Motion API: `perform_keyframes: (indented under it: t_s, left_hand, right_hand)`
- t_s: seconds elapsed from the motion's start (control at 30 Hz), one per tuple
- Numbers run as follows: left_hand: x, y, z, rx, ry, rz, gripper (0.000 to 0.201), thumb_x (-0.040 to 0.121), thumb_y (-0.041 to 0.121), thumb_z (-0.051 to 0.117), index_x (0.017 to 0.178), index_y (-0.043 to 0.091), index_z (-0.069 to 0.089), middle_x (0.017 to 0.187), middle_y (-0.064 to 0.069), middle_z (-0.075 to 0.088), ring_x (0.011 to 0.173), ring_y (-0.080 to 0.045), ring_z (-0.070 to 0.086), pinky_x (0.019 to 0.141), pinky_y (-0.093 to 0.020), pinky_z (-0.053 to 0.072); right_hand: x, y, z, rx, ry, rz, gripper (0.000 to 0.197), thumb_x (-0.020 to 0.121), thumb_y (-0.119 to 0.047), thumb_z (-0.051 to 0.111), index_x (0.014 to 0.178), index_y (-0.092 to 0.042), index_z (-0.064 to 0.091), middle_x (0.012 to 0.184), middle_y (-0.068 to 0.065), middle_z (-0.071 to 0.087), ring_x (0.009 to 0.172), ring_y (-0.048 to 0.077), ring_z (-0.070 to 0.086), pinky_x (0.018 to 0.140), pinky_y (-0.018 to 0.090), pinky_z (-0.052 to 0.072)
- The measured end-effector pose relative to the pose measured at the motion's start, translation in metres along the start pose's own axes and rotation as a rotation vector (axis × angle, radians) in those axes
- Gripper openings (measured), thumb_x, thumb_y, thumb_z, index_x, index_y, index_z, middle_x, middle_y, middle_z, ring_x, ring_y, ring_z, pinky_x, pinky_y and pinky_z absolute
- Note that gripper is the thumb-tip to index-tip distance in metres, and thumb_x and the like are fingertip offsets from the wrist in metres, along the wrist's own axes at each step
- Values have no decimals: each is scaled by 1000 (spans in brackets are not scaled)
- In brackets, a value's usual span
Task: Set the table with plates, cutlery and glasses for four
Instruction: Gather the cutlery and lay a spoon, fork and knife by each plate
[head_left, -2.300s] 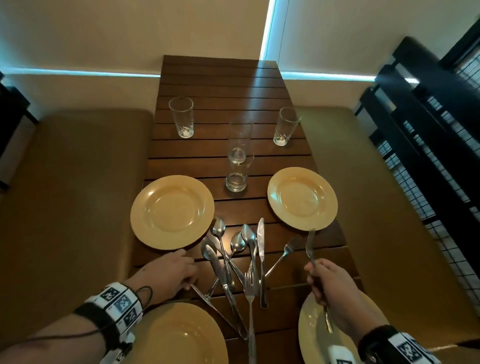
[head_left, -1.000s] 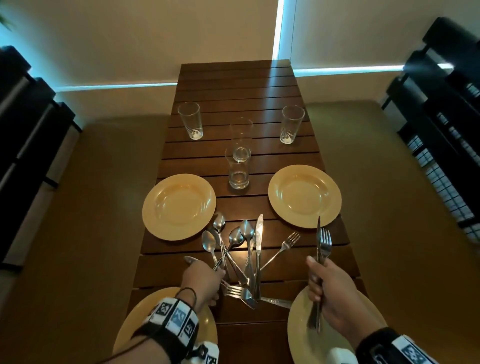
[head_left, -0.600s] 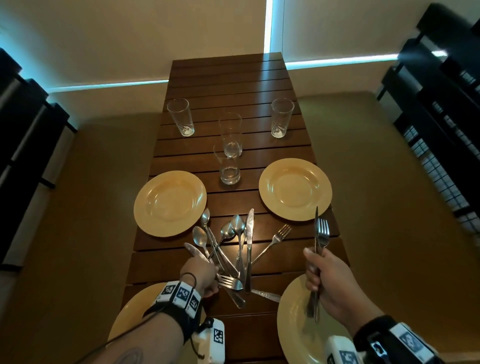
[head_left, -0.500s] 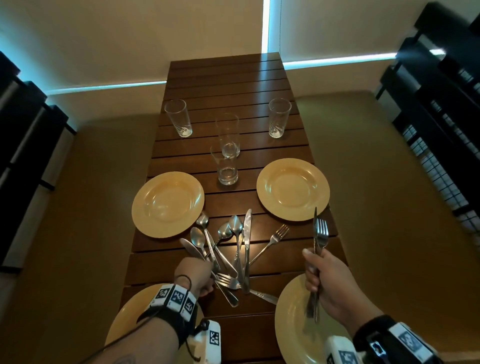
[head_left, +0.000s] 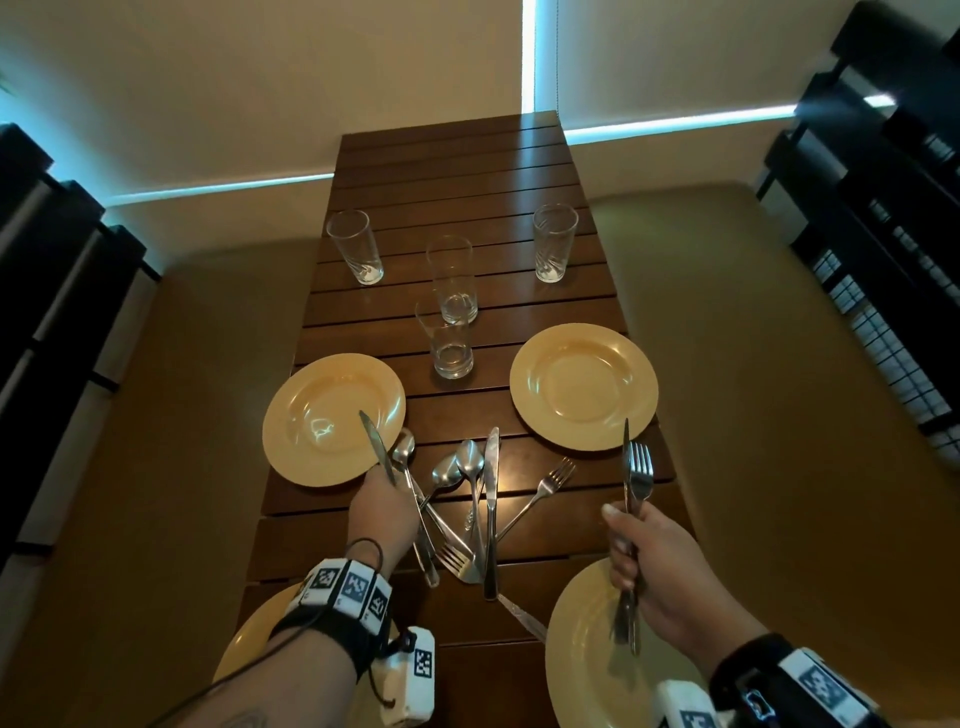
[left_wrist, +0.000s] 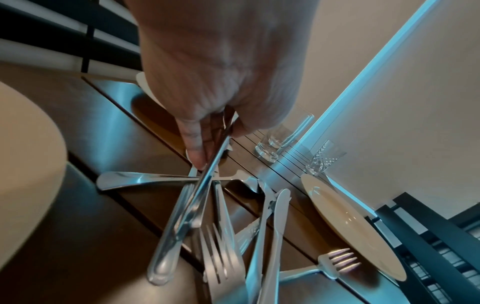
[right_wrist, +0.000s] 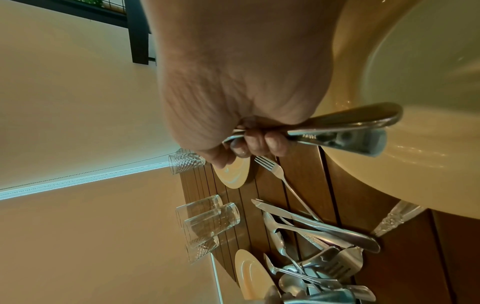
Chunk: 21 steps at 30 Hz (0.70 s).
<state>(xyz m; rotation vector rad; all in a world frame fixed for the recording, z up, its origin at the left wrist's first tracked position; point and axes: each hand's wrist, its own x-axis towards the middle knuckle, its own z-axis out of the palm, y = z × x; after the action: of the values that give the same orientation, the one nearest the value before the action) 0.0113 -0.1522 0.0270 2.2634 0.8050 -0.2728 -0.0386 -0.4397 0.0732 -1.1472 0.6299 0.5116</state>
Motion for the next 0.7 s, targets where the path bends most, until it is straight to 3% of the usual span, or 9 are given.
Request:
perform_keyframes:
  t_s: [0.13,0.3,0.37,0.47,0.57,0.7]
  left_hand:
    - [23,6,11,161,-27,-35,20,101,27,64,101,7,66,90,-6,65,81,-23,59,69,-33,45]
    - [37,5,18,347,-80,-57,30,92,28,73,93,1,61,71,-3,60,61,-18,54,48,-26,38]
    - [37,4,18,370,-81,-67,24,90,27,73,88,5,66,70,-3,61,60,-18,55,49,-27,40]
    - [37,6,16,422,-109,-48,19,93,25,68,83,17,54,69,-3,59,56,-15,51,48,-27,38]
    - [33,11,13,389,-126,-56,22,91,27,68,76,12,61,72,-4,65,60,-18,58,51,-29,43]
    - [14,21,1,329,-134,-12,28,91,25,69,69,10,63,67,-3,63,58,-17,57,48,-28,38]
  right_hand:
    - [-2,-2,-1,3,0,3,17,98,-16,54,111,-6,57,61,0,45,49,13,34,50,29,31]
    - [-3,-4,-2,2,1,8,14,99,-14,52,109,-6,58,61,1,45,50,14,34,51,30,31]
    - [-3,-4,-3,4,-3,6,17,99,-14,51,111,-4,58,63,2,47,50,14,35,50,29,32]
    - [-3,-4,-1,3,7,3,20,101,-11,47,115,-2,58,65,5,51,49,14,36,48,29,32]
    - [-4,-4,2,13,-5,2,24,102,-10,43,119,-2,59,71,11,59,48,16,41,48,32,35]
    - [-9,-9,10,16,-40,13,28,104,-15,39,120,-7,60,86,16,70,57,22,56,55,37,49]
